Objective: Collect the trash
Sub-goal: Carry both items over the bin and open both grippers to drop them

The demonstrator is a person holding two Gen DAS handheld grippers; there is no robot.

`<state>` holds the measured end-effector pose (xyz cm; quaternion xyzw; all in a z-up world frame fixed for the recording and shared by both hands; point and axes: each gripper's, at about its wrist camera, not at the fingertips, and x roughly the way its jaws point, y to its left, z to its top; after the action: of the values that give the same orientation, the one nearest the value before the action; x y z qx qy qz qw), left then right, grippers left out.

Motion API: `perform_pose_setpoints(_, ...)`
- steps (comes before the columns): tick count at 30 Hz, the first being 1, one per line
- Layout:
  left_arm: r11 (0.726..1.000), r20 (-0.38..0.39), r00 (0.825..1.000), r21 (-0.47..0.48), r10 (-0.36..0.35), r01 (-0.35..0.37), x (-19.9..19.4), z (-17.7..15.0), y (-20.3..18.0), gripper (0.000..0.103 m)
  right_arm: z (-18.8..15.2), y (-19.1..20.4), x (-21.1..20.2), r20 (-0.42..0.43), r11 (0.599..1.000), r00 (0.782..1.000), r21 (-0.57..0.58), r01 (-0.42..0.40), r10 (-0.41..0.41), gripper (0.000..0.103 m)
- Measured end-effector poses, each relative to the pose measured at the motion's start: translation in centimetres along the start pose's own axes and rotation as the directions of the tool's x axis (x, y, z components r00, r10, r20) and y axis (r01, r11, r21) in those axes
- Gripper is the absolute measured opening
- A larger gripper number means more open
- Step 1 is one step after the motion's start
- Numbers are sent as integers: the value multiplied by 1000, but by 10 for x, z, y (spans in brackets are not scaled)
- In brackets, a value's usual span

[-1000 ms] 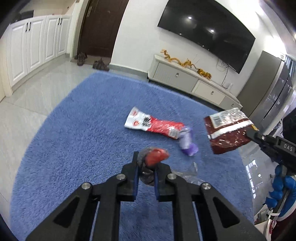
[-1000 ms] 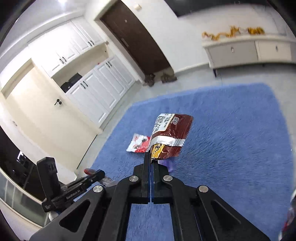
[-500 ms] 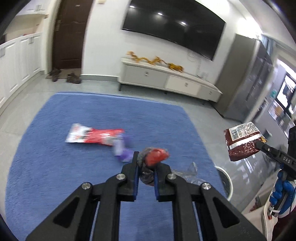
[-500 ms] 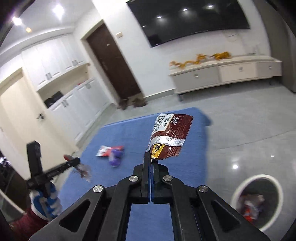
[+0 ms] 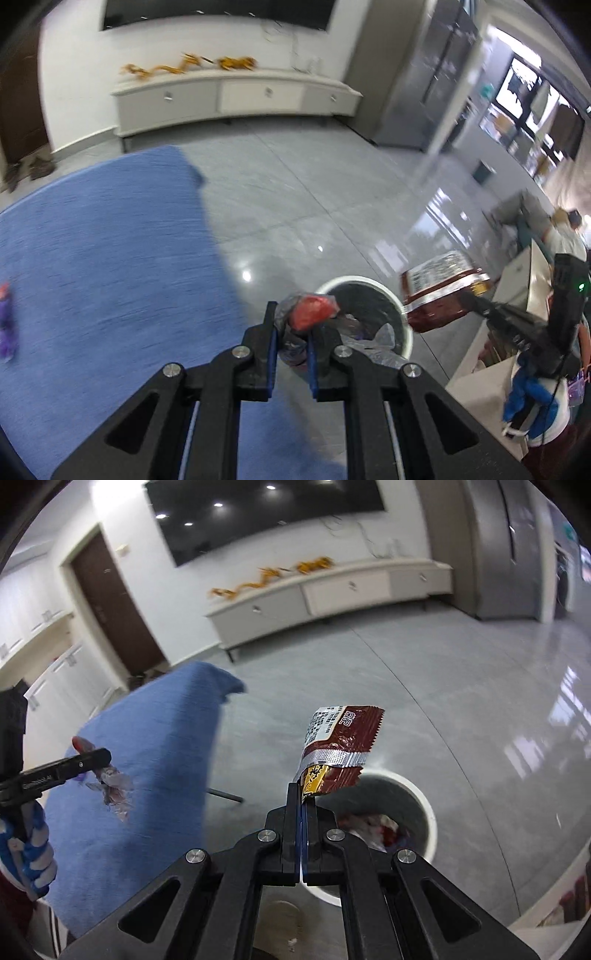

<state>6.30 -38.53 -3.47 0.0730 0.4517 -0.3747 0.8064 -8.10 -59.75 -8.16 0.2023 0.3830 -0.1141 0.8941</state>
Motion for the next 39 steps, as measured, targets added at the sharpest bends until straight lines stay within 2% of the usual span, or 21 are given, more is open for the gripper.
perform_pose_setpoints(4,999,-38,999,48,-16,18,43,13,-40,13,-3,-29,30,-37,998,999,54,23,-21,2)
perform_pose_setpoints(8,997,-101,994,66,-36,43,81,18,-63,16,-11,-54,51,-75,995,997,88,39,-32,4)
perform_pose_setpoints(10,996,-118,993,79,-30,39,94,19,-73,23,-15,-59,61,-98,994,994,99,51,-41,5)
perform_pose_setpoints(11,996,-123,992,80,-30,40,99,20,-76,35,-18,-62,65,-108,993,993,105,58,-46,8)
perform_pose_setpoints(12,996,-127,991,78,-32,42,102,20,-78,47,-21,-66,69,-116,992,992,116,57,-44,16)
perform_pose_setpoints(13,996,-125,991,77,-36,46,105,20,-80,51,-25,-69,71,-123,990,992,129,57,-41,22)
perform_pose_setpoints(14,996,-126,991,79,-40,50,107,21,-83,51,-25,-72,74,-128,989,991,138,56,-38,24)
perform_pose_setpoints(18,994,-129,990,86,-51,62,104,16,-82,51,-29,-71,72,-138,987,989,146,63,-42,25)
perform_pose_setpoints(23,996,-99,994,66,-53,59,76,9,-66,51,-31,-65,52,-118,989,992,132,70,-55,25)
perform_pose_setpoints(27,998,-54,998,51,-36,38,38,-2,-41,51,-29,-49,29,-90,993,994,102,67,-57,29)
perform_pose_setpoints(34,1000,20,1000,1,11,-11,-36,-34,21,56,-33,6,-16,-43,999,998,2,42,-42,34)
perform_pose_setpoints(39,996,78,995,-61,67,-63,-95,-67,84,57,-29,60,-48,-3,996,1000,-87,15,-16,37)
